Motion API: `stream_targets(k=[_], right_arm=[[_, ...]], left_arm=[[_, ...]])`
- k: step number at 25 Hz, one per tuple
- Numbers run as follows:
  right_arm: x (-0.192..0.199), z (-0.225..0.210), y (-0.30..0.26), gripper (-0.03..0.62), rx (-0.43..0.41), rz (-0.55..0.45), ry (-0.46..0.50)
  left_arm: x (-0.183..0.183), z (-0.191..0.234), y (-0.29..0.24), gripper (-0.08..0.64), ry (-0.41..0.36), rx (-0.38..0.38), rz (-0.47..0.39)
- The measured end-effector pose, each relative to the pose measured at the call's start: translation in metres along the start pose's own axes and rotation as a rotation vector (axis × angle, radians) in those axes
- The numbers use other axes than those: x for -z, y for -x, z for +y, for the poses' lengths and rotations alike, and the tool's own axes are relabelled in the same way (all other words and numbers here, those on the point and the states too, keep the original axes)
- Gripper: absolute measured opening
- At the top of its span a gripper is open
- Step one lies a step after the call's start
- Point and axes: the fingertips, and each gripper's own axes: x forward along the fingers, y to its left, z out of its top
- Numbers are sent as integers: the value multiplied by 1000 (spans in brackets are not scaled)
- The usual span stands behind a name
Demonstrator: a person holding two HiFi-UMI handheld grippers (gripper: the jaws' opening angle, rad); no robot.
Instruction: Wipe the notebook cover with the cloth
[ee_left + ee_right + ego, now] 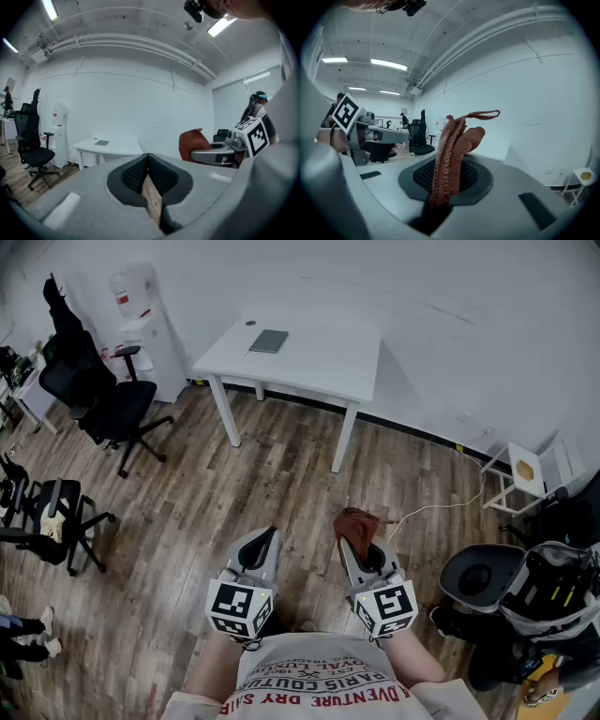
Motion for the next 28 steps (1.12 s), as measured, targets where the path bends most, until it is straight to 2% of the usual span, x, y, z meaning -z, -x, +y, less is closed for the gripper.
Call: stream_targets(k=[5, 12, 18, 22, 28], right_arm=[[0, 0, -3, 69, -2, 9, 2], [6, 0, -10, 69, 13, 28, -55], [12, -2, -26, 71, 26, 47, -92], [10, -4, -53, 71, 36, 67, -94], [-3, -6, -130, 71, 41, 98, -86]], left_arm=[[5, 5, 0, 10, -4, -3, 24], [5, 12, -2, 10, -17, 4, 31], [-1, 20, -5, 11, 1, 42, -30], [-6, 48, -16, 11, 7, 41, -42], [-17, 117, -51, 11, 16, 36, -46]])
